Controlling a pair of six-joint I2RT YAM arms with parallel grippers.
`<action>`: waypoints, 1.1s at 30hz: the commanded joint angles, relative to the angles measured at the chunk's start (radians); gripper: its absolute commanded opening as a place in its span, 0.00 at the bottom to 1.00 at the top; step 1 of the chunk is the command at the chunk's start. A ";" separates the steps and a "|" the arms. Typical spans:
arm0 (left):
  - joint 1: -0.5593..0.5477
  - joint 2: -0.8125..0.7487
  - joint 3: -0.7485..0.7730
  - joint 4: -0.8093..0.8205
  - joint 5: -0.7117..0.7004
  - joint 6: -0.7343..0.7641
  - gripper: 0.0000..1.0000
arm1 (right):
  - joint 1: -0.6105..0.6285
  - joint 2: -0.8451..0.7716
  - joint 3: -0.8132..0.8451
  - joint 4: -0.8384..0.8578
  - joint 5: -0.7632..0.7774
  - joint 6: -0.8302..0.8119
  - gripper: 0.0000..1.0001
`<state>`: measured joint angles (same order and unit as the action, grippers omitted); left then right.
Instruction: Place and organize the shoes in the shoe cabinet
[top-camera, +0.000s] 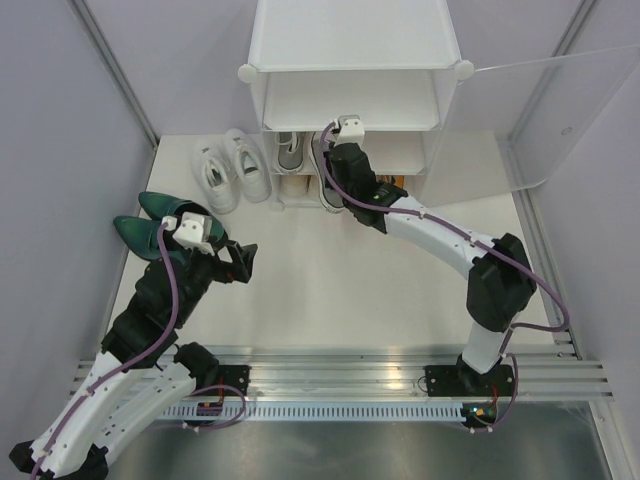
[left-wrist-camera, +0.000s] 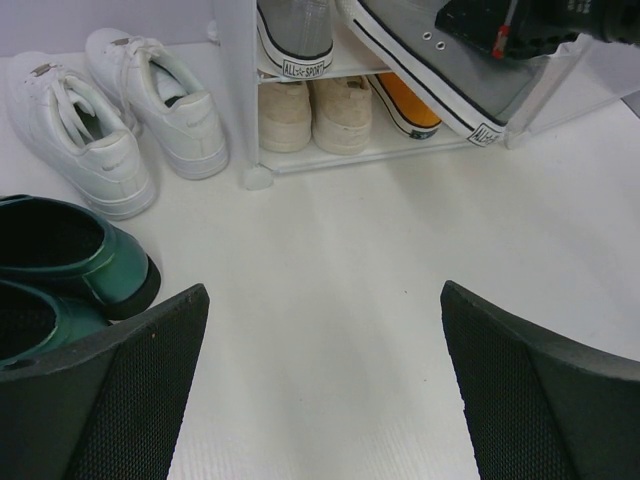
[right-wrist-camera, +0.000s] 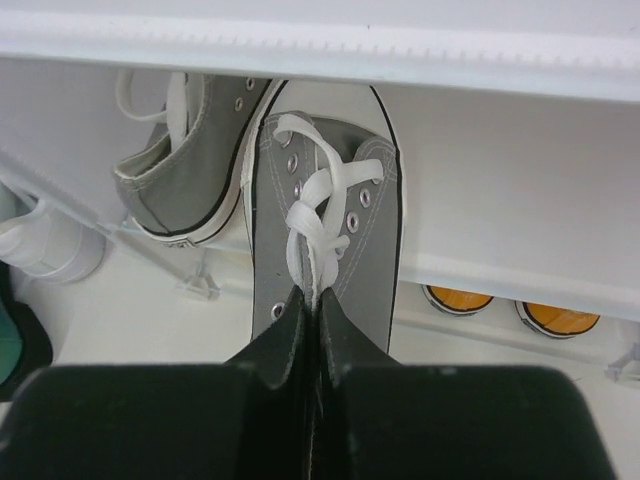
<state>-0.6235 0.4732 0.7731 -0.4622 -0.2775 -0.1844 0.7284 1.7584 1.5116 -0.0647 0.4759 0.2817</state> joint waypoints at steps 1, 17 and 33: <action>0.004 0.007 0.018 0.031 0.024 0.037 1.00 | -0.003 0.036 0.058 0.196 0.096 -0.027 0.01; 0.005 0.012 0.018 0.031 0.038 0.034 1.00 | -0.001 0.167 0.120 0.281 0.191 -0.025 0.01; 0.004 0.016 0.018 0.031 0.040 0.034 1.00 | -0.001 0.176 0.183 0.218 0.129 -0.053 0.49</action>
<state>-0.6231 0.4866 0.7731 -0.4618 -0.2523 -0.1844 0.7307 1.9610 1.6451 0.1207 0.6098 0.2390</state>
